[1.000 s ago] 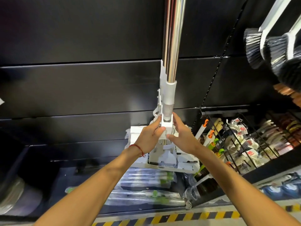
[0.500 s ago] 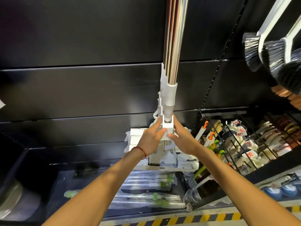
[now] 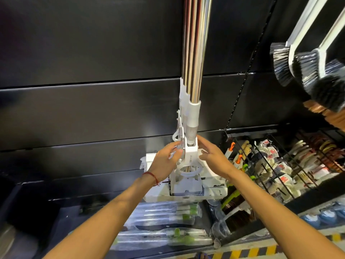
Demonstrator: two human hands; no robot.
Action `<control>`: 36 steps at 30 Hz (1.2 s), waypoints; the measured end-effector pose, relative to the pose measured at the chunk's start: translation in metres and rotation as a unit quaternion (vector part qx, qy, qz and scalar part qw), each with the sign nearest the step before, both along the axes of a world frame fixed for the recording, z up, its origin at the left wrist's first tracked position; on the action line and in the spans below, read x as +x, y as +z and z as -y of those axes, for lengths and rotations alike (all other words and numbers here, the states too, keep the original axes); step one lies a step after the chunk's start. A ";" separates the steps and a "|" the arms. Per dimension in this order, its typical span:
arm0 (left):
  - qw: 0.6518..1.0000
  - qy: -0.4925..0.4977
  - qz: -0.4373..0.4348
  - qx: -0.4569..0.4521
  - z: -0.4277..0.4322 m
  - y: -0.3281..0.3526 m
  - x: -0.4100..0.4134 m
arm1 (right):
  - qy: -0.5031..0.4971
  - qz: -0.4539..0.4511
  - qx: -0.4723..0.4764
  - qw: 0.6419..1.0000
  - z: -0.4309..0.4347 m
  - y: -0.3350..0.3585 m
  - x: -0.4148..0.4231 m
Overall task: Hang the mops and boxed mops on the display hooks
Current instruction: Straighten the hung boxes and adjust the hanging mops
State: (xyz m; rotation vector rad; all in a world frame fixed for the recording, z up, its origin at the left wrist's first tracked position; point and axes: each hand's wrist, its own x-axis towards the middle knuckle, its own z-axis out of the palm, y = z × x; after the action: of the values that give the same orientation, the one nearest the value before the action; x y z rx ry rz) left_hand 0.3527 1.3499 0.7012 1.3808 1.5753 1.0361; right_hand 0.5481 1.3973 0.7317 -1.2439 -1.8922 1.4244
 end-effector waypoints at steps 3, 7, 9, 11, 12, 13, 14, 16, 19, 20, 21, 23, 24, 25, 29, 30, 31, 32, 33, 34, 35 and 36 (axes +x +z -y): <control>1.000 -0.011 -0.010 -0.024 -0.014 0.000 -0.007 | -0.004 -0.007 -0.017 1.000 -0.015 0.002 0.002; 0.996 -0.042 0.046 -0.071 -0.035 0.003 -0.012 | 0.073 0.016 -0.042 0.996 -0.043 -0.005 0.001; 0.993 -0.052 0.062 -0.083 -0.046 0.004 -0.012 | 0.107 0.026 -0.038 0.993 -0.054 -0.005 -0.002; 0.992 -0.079 0.067 -0.077 -0.054 0.000 -0.012 | 0.133 0.025 -0.025 0.991 -0.057 0.000 -0.005; 0.990 -0.096 0.070 -0.075 -0.056 -0.003 -0.011 | 0.152 0.019 -0.025 0.988 -0.059 0.000 -0.004; 0.989 -0.105 0.077 -0.074 -0.058 -0.006 -0.011 | 0.169 0.013 -0.022 0.985 -0.062 0.001 -0.004; 0.987 -0.109 0.086 -0.075 -0.059 -0.008 -0.010 | 0.178 0.017 -0.020 0.984 -0.063 0.002 -0.003; 0.986 -0.109 0.104 -0.076 -0.056 -0.005 -0.006 | 0.188 0.022 -0.018 0.982 -0.064 0.000 -0.002; 0.983 -0.107 0.124 -0.079 -0.053 -0.001 -0.002 | 0.194 0.046 -0.025 0.980 -0.067 -0.003 0.000; 0.983 -0.102 0.126 -0.080 -0.052 -0.002 -0.001 | 0.192 0.052 -0.027 0.980 -0.067 -0.004 0.001; 0.983 -0.100 0.127 -0.084 -0.051 -0.002 -0.001 | 0.190 0.050 -0.033 0.980 -0.066 -0.003 0.000; 0.984 -0.096 0.125 -0.083 -0.051 -0.004 -0.001 | 0.178 0.043 -0.035 0.982 -0.063 -0.003 -0.001; 0.985 -0.096 0.124 -0.079 -0.050 -0.006 -0.002 | 0.174 0.037 -0.035 0.983 -0.063 -0.002 -0.002; 0.985 -0.095 0.121 -0.077 -0.050 -0.006 -0.002 | 0.170 0.029 -0.035 0.984 -0.062 -0.002 -0.003; 0.991 -0.032 0.123 -0.036 -0.045 0.005 0.000 | 0.081 -0.025 -0.017 0.996 -0.057 0.002 0.000; 0.991 -0.003 0.131 -0.010 -0.044 0.013 0.001 | 0.050 -0.045 -0.003 0.998 -0.057 0.005 0.002; 0.990 0.019 0.140 0.011 -0.043 0.022 0.003 | 0.022 -0.064 0.017 0.998 -0.057 0.010 0.002; 0.988 0.027 0.148 0.029 -0.043 0.035 0.007 | 0.001 -0.082 0.035 0.996 -0.055 0.021 0.001; 0.987 0.021 0.152 0.047 -0.044 0.050 0.010 | -0.015 -0.099 0.045 0.994 -0.053 0.033 -0.002; 0.987 0.008 0.149 0.062 -0.043 0.066 0.016 | -0.021 -0.117 0.048 0.992 -0.051 0.042 -0.006; 0.987 -0.002 0.140 0.074 -0.046 0.076 0.020 | -0.021 -0.133 0.047 0.990 -0.051 0.049 -0.010; 0.987 -0.008 0.139 0.079 -0.049 0.085 0.024 | -0.017 -0.144 0.044 0.988 -0.050 0.055 -0.015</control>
State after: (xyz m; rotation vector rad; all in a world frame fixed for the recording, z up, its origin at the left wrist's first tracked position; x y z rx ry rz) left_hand 0.3767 1.3988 0.7862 1.2862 1.2987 1.3055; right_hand 0.5327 1.4474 0.7866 -0.9666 -1.7098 1.4022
